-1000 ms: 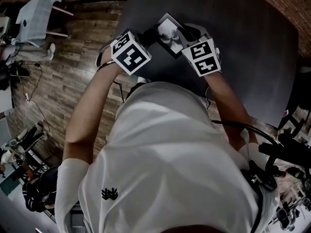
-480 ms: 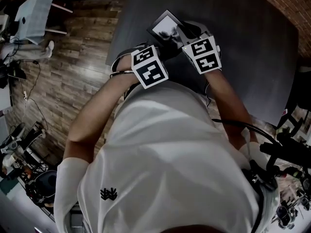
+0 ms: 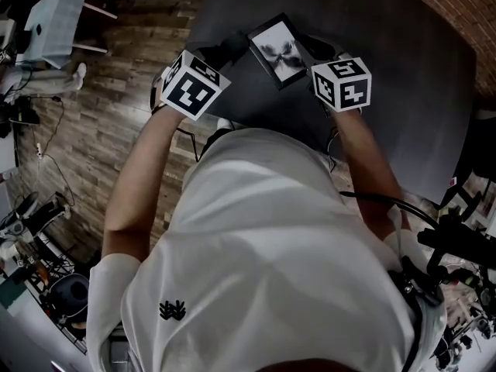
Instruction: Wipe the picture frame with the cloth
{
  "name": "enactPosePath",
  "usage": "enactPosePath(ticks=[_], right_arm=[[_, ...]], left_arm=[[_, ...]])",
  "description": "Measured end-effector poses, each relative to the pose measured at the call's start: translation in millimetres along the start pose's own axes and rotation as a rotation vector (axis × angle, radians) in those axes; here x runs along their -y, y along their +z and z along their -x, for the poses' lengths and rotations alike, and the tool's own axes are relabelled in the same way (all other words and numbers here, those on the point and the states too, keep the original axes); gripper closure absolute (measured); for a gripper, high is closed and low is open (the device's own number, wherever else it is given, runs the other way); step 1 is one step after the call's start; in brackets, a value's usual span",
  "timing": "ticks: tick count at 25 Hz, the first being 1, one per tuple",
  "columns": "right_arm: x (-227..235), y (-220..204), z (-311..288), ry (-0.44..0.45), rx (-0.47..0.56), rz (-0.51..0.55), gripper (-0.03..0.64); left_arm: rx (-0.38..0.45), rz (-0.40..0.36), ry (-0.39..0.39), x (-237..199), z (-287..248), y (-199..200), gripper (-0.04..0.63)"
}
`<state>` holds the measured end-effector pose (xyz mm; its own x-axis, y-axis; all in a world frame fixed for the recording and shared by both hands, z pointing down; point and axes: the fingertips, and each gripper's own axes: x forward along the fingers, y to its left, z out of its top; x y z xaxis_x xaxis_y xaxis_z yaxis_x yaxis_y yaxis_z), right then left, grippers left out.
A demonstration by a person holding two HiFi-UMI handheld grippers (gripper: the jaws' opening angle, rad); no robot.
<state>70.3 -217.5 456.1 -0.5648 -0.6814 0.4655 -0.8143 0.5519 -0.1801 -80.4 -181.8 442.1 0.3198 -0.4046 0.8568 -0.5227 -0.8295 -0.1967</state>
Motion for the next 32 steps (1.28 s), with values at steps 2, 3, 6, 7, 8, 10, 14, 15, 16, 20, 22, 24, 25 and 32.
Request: enactPosePath(ticks=[2, 3, 6, 7, 8, 10, 14, 15, 16, 20, 22, 24, 25, 32], right_arm=[[5, -5, 2, 0.020, 0.009, -0.086, 0.549], [7, -8, 3, 0.025, 0.012, -0.117, 0.549], [14, -15, 4, 0.040, 0.025, -0.219, 0.549], [16, -16, 5, 0.048, 0.032, -0.259, 0.549], [18, -17, 5, 0.057, 0.042, -0.297, 0.549], [21, -16, 6, 0.076, 0.067, -0.370, 0.549], [26, -16, 10, 0.118, 0.117, -0.513, 0.549], [27, -16, 11, 0.126, 0.127, -0.544, 0.549], [27, -15, 11, 0.137, 0.135, -0.570, 0.549], [20, -10, 13, 0.206, 0.164, -0.631, 0.549], [12, -7, 14, 0.246, 0.167, -0.628, 0.549], [3, -5, 16, 0.285, 0.166, -0.617, 0.549], [-2, -4, 17, 0.308, 0.163, -0.612, 0.549], [-66, 7, 28, 0.608, 0.129, -0.558, 0.549]], left_arm=[[0.023, 0.020, -0.009, 7, -3, 1, 0.468], [0.037, 0.019, -0.017, 13, -5, 4, 0.468], [0.088, 0.009, -0.057, 36, -6, 15, 0.468], [0.106, 0.003, -0.079, 44, -6, 19, 0.468], [0.124, -0.005, -0.102, 53, -5, 23, 0.468], [0.154, -0.024, -0.147, 71, -4, 29, 0.466], [0.201, -0.067, -0.219, 100, 2, 38, 0.468], [0.217, -0.077, -0.235, 105, 5, 39, 0.466], [0.238, -0.086, -0.248, 109, 8, 41, 0.466], [0.326, -0.063, -0.253, 100, 29, 47, 0.468], [0.361, -0.013, -0.197, 70, 42, 51, 0.466], [0.380, 0.044, -0.119, 31, 53, 51, 0.468], [0.382, 0.069, -0.081, 12, 57, 51, 0.466], [0.354, 0.077, -0.074, -43, 47, 52, 0.468]])
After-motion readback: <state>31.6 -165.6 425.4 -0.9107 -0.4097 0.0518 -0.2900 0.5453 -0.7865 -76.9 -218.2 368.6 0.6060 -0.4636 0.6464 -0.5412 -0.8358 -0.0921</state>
